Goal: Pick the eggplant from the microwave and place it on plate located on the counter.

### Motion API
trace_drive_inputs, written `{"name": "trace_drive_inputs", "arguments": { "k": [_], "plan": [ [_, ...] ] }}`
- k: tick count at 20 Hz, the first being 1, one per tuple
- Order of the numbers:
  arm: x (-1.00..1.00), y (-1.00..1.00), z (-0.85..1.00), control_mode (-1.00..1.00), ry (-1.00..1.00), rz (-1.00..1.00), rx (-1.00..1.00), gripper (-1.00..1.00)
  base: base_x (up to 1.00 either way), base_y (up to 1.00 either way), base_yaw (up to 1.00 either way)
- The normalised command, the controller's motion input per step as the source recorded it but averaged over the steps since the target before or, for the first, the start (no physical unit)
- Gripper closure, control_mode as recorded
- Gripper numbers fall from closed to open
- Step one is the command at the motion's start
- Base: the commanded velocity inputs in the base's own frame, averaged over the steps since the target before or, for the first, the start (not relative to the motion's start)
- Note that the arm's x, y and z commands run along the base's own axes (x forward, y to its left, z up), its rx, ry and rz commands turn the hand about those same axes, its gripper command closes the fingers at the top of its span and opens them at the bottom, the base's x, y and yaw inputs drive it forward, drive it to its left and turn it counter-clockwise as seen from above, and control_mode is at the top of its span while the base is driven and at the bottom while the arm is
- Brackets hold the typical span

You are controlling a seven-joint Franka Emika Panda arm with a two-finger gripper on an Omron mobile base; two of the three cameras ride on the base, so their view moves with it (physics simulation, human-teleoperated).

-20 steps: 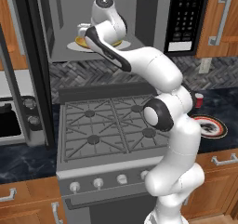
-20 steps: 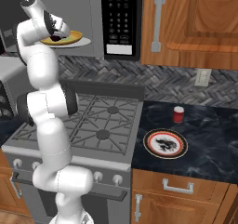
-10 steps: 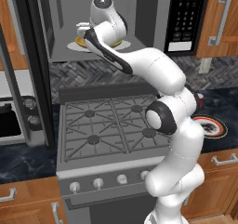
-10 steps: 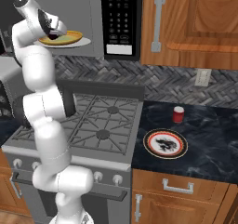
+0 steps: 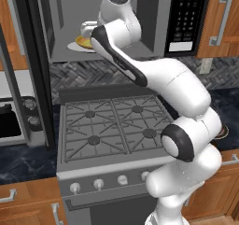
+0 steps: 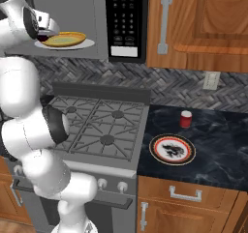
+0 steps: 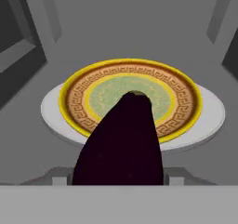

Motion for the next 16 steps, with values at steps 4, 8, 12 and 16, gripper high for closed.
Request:
{"name": "trace_drive_inputs", "arguments": {
  "k": [4, 8, 12, 16],
  "plan": [
    [-1.00, -0.37, 0.00, -1.00, 0.01, 0.20, 0.00, 1.00, 0.00, 0.00, 0.00],
    [-1.00, -0.81, -0.20, -1.00, 0.05, 0.11, 0.00, 1.00, 0.00, 0.00, 0.00],
    [-1.00, -1.00, -0.45, -1.00, 0.10, 0.01, -0.01, 1.00, 0.00, 0.00, 0.00],
    [-0.98, -1.00, -0.62, -1.00, 0.15, 0.00, -0.04, 1.00, 0.00, 0.00, 0.00]
  ]
}}
